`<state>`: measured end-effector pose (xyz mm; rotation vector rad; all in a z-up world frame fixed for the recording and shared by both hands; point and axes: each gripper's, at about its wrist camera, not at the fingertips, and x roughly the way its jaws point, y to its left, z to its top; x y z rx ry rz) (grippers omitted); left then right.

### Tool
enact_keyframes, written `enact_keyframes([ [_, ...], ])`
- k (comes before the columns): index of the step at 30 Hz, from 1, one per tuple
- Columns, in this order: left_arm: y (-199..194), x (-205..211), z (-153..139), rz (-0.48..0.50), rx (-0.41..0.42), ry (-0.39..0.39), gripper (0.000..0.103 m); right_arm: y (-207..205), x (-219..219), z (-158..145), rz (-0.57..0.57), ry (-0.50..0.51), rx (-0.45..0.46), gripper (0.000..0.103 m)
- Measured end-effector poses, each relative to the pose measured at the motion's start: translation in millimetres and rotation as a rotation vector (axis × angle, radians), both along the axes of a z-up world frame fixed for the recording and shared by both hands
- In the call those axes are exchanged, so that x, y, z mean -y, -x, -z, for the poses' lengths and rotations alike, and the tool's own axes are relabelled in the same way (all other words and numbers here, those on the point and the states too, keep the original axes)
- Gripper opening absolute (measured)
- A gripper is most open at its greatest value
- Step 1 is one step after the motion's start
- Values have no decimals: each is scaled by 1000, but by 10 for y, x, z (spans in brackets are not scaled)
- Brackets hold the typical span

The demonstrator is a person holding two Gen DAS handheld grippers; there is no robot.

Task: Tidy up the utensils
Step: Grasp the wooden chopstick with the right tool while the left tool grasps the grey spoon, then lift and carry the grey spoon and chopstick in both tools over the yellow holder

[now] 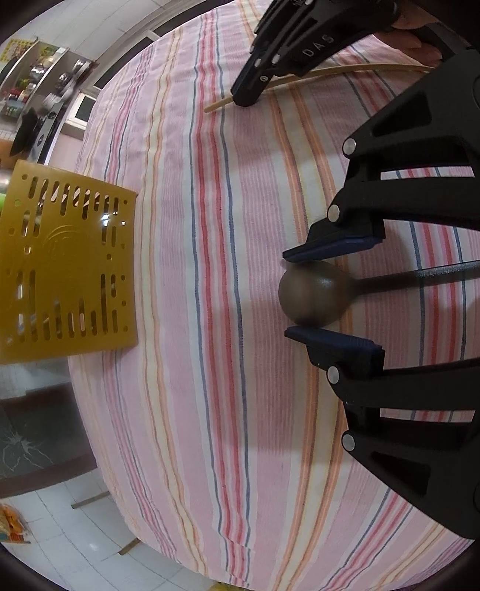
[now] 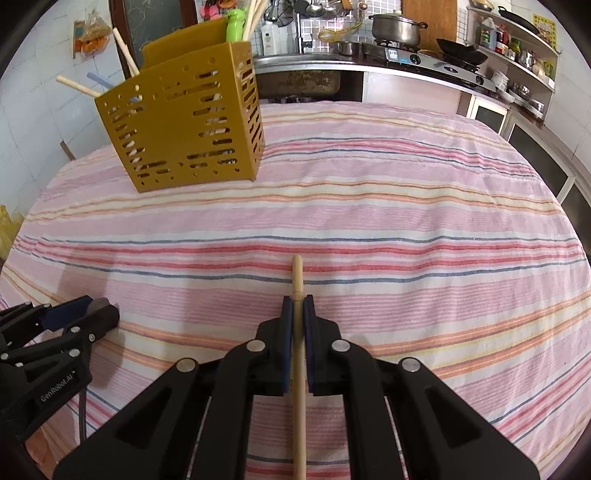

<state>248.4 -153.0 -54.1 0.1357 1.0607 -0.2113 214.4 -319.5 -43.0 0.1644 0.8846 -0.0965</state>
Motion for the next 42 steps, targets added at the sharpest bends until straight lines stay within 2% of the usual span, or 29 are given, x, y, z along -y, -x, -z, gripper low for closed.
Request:
enact_keyframes([
  [6,66,-43,-125,5,81,-1,34,106,14,-212,8,-32,112,6],
  [10,116,-115,-271,1,166,6,34,212,28,-399,7,-73,229,6],
  [17,271,-377,-585,-6,306,76,34,397,23,-699,11,-75,404,6],
  [21,341,-509,-696,-2,340,125,35,500,5,-815,23,-68,490,6],
  [26,443,-604,-831,-4,407,157,34,609,-11,-910,38,-47,554,6],
  [31,481,-610,-906,10,438,174,34,659,-61,-1004,40,-21,596,6],
  [36,494,-619,-1029,19,481,161,34,664,-158,-1194,37,22,649,6],
  [40,424,-677,-1242,12,505,195,34,582,-180,-1405,33,23,694,6],
  [42,355,-670,-1438,16,543,204,34,495,-169,-1565,33,23,720,6],
])
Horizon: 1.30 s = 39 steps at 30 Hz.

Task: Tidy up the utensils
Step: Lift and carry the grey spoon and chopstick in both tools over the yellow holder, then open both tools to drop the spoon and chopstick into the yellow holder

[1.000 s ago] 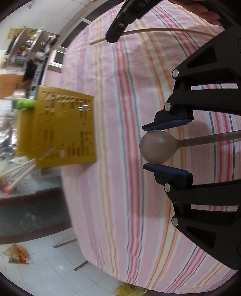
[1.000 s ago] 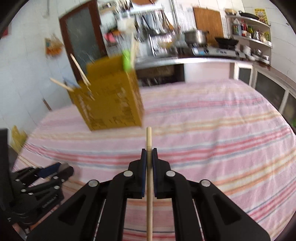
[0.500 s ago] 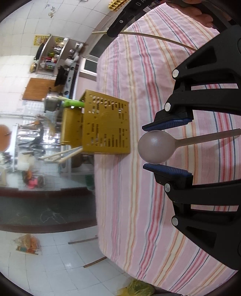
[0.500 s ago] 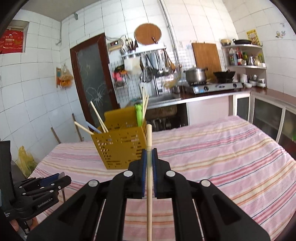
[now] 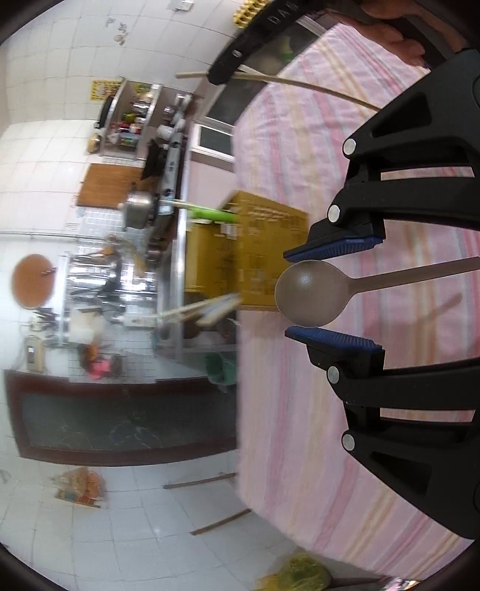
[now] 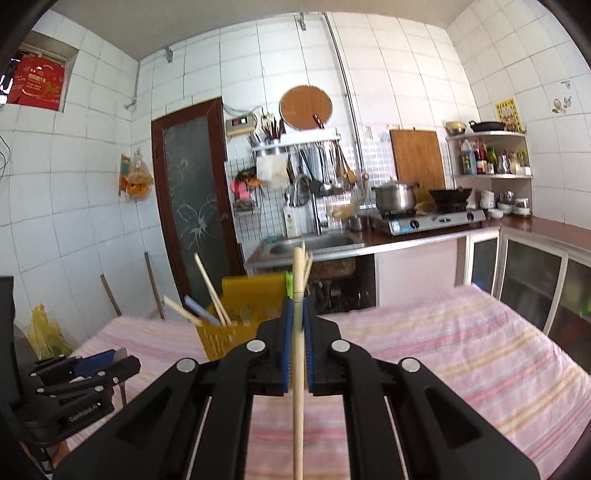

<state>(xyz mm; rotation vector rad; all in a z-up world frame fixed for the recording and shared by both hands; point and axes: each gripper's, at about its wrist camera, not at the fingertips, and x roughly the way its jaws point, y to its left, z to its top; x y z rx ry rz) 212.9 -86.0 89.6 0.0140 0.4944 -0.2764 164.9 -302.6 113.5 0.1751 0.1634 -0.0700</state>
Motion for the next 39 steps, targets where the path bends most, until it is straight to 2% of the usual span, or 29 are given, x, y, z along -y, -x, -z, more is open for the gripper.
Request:
enact_keyframes([
  [7,-496,76,-846,-20,168,46,34,-454,99,-597,10,3,101,6],
  [11,-837,236,-1113,-45,259,35,34,-778,162,-842,13,-9,149,6],
  [15,-1214,394,-1213,-62,300,39,34,-1180,160,-962,15,-6,204,6],
  [18,-1482,499,-1156,-81,322,32,34,-1416,120,-904,6,-2,225,6],
  [20,-1628,548,-994,-93,309,41,34,-1553,99,-780,6,3,231,6],
  [24,-1815,639,-649,-107,286,15,34,-1777,95,-523,-2,17,206,6],
  [28,-1920,650,-421,-117,253,22,34,-1948,123,-250,-12,10,171,6],
  [32,-1956,661,-258,-122,235,-11,35,-1984,153,8,-11,0,114,6],
  [36,-1867,587,-240,-123,216,-17,35,-1823,235,-34,-9,1,77,8],
  [38,-1747,498,-291,-131,210,-11,36,-1669,299,-140,9,-2,64,30],
  [39,-1663,449,-327,-139,217,-9,38,-1586,318,-173,22,-1,65,59],
])
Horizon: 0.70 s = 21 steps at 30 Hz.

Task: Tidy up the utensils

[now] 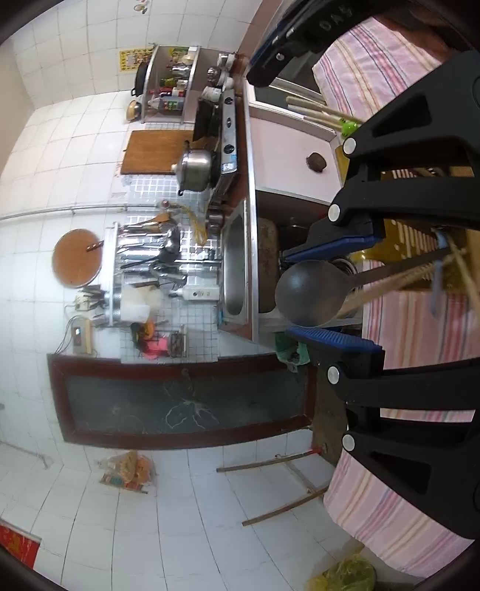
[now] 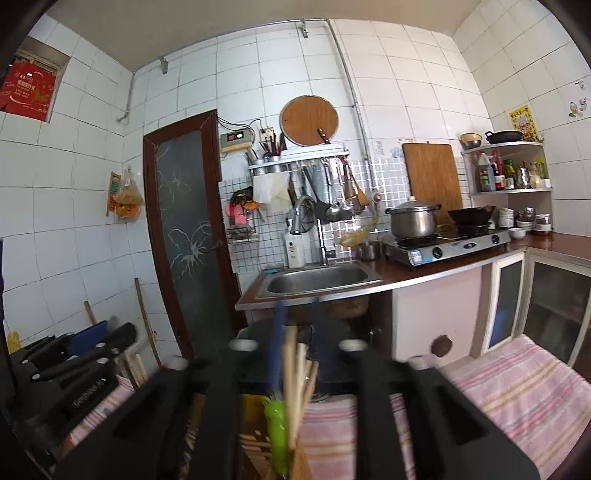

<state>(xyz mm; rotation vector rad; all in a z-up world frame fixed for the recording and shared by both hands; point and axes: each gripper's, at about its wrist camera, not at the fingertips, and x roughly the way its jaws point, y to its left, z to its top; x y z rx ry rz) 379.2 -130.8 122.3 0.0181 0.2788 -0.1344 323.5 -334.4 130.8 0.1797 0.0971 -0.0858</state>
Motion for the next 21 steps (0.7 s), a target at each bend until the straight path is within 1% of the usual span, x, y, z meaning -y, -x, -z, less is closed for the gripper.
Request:
enact_keyframes([
  [1,104,-56,-45,-3,5,2,50,110,10,-41,13,7,3,66],
  [2,198,-101,-84,-5,11,5,59,191,7,-80,13,17,2,66],
  [3,296,-152,-127,-11,21,8,62,339,-11,-141,10,38,-5,66],
  [5,573,-283,-239,-13,41,5,72,585,-68,-219,11,73,-10,67],
  [6,691,-336,-277,-15,47,3,76,701,-101,-253,8,85,-12,70],
  [7,789,-369,-309,-18,54,1,85,813,-139,-285,1,94,-13,75],
  [8,962,-443,-346,-25,67,-5,94,991,-194,-321,-4,104,-12,78],
  [10,1252,-581,-409,-38,89,-9,98,1227,-290,-372,-17,115,-10,85],
  [11,1363,-625,-431,-36,90,-6,98,1350,-339,-387,-25,121,-12,86],
  [13,1605,-733,-470,-34,82,6,98,1627,-435,-407,-38,116,-23,93],
  [14,1751,-797,-483,-33,77,15,98,1746,-467,-396,-48,105,-31,94],
  [17,2172,-953,-440,-41,72,23,98,2109,-560,-268,-73,66,-72,97],
  [19,2421,-1040,-332,-43,65,18,98,2346,-621,-121,-73,57,-81,98],
  [20,2573,-1095,-225,-39,48,16,98,2458,-658,-24,-67,62,-92,98],
  [21,2651,-1125,-156,-35,36,18,98,2522,-666,59,-67,74,-122,98],
])
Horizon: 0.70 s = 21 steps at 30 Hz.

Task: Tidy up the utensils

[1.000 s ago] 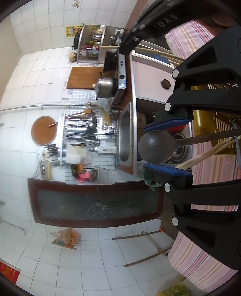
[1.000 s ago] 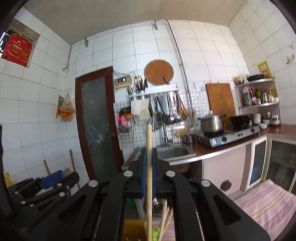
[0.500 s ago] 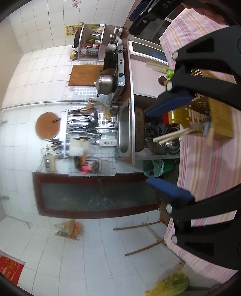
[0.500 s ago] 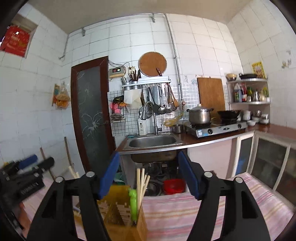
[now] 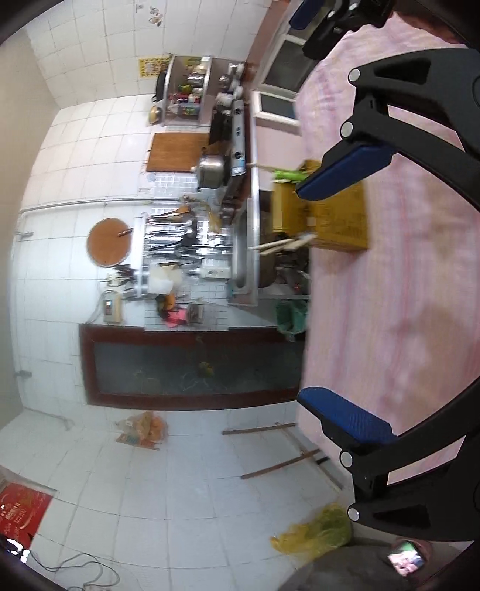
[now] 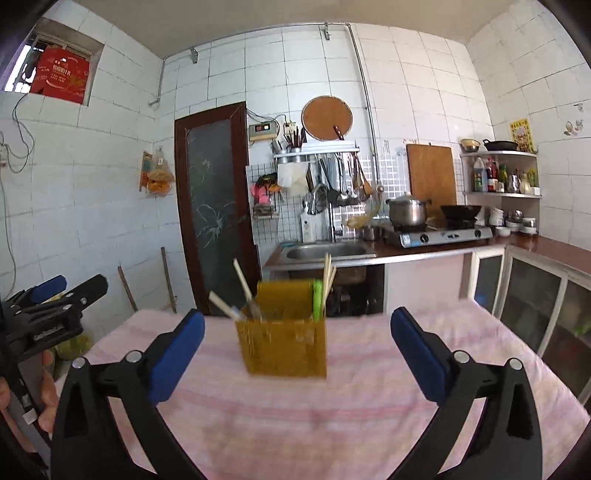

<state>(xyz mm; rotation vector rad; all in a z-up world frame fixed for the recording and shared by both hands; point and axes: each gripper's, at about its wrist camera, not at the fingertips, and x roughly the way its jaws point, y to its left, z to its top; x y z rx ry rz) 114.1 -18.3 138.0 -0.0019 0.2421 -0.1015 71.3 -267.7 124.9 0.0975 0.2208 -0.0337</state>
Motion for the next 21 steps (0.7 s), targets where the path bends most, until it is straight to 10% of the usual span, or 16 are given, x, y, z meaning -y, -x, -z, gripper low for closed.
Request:
enact_keyframes([
  [10,515,-190,1013,-61,-80,-18,98,359,-124,819,41,38,-46,99],
  [21,607,-113,1305,-64,-7,-52,98,359,-81,1186,59,34,-61,99],
])
